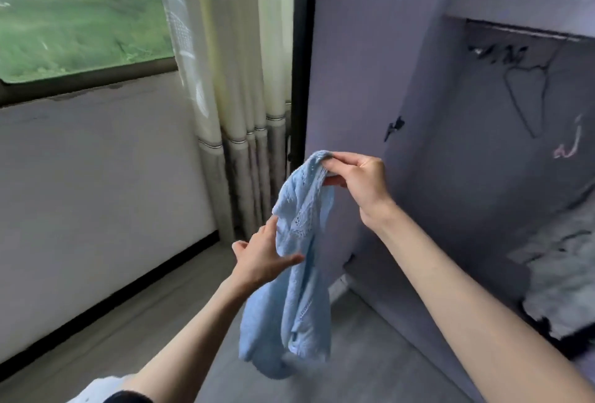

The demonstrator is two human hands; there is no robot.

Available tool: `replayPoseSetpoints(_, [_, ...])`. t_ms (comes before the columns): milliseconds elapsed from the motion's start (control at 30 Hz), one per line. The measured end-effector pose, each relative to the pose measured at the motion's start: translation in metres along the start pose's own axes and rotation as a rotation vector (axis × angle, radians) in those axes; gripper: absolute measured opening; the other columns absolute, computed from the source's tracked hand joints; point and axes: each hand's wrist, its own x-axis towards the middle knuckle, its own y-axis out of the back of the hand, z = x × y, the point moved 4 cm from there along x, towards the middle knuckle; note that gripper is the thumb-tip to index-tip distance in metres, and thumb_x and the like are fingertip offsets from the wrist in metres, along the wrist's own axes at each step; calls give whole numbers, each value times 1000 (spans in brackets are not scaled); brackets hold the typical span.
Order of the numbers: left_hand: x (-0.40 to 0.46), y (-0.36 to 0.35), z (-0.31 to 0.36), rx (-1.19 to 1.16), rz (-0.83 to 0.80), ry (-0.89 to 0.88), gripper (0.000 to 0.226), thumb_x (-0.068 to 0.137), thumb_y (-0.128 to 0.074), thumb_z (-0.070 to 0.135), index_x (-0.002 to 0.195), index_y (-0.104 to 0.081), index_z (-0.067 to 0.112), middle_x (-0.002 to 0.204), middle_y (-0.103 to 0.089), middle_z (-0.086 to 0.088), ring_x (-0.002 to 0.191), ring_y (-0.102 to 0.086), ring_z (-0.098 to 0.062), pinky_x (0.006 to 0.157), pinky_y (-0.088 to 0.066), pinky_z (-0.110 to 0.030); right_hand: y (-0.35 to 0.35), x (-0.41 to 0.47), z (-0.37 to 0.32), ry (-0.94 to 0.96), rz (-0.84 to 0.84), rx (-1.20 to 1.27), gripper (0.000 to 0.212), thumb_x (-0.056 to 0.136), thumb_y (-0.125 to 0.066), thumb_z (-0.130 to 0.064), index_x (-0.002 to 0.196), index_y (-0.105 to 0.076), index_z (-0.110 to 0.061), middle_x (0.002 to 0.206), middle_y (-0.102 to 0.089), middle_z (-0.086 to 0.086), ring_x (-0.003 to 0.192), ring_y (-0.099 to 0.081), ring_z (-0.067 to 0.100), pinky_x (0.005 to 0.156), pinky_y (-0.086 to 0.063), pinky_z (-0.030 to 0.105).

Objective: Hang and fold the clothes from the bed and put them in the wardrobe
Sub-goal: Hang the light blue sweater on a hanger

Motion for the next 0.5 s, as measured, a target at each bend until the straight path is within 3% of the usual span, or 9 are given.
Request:
replayPoseSetpoints(67, [0,-27,32,-46,-44,10,60,75,-68,52,125,-40,34,106,-58,22,111,-52,-7,75,-18,-32,45,-7,-6,13,81,10,11,82,-67,-3,86,-74,-9,73,-70,3,63,-65,12,57,-52,17])
replayPoseSetpoints(167, [0,-54,83,-95,-15,-33,11,82,-63,43,86,-60,33,79,-62,16,94,-60,-12,76,-21,-31,103,-14,-14,21,145,19,12,81,-67,-2,83,-73,-12,74,-70,5,63,-65,11,64,-56,22])
replayPoseSetpoints(267, [3,-78,139,-207,-52,-109,12,86,-64,34,76,-67,29,71,-62,15,83,-62,-14,81,-35,-30,174,-17,-22,37,255,-11,17,82,-66,-3,73,-72,-16,75,-70,5,63,-66,15,73,-57,26])
replayPoseSetpoints(333, [4,-91,168,-319,-129,-123,15,86,-64,26,73,-67,22,68,-64,9,71,-60,-14,69,-44,-23,221,-17,-21,11,345,-70,18,84,-65,-5,72,-72,-16,77,-70,5,61,-68,15,73,-56,27])
replayPoseSetpoints(400, [6,-101,193,-407,-159,-101,17,86,-63,18,71,-67,13,68,-66,0,67,-56,-15,57,-42,-17,263,-15,-11,-54,392,-164,12,86,-63,-9,94,-72,-11,91,-70,6,64,-68,13,64,-50,15])
replayPoseSetpoints(433, [6,-109,209,-445,-176,-94,17,85,-62,15,72,-68,8,70,-66,-4,68,-57,-17,59,-41,-20,287,-16,-2,-111,402,-223,25,87,-63,-13,111,-67,-9,104,-68,6,73,-68,14,62,-45,9])
replayPoseSetpoints(500, [6,-120,240,-501,-202,-99,16,84,-62,13,71,-69,6,68,-66,-5,68,-60,-14,62,-42,-21,324,-20,15,-233,380,-373,47,87,-64,-20,132,-53,-10,126,-60,5,102,-63,19,78,-44,11])
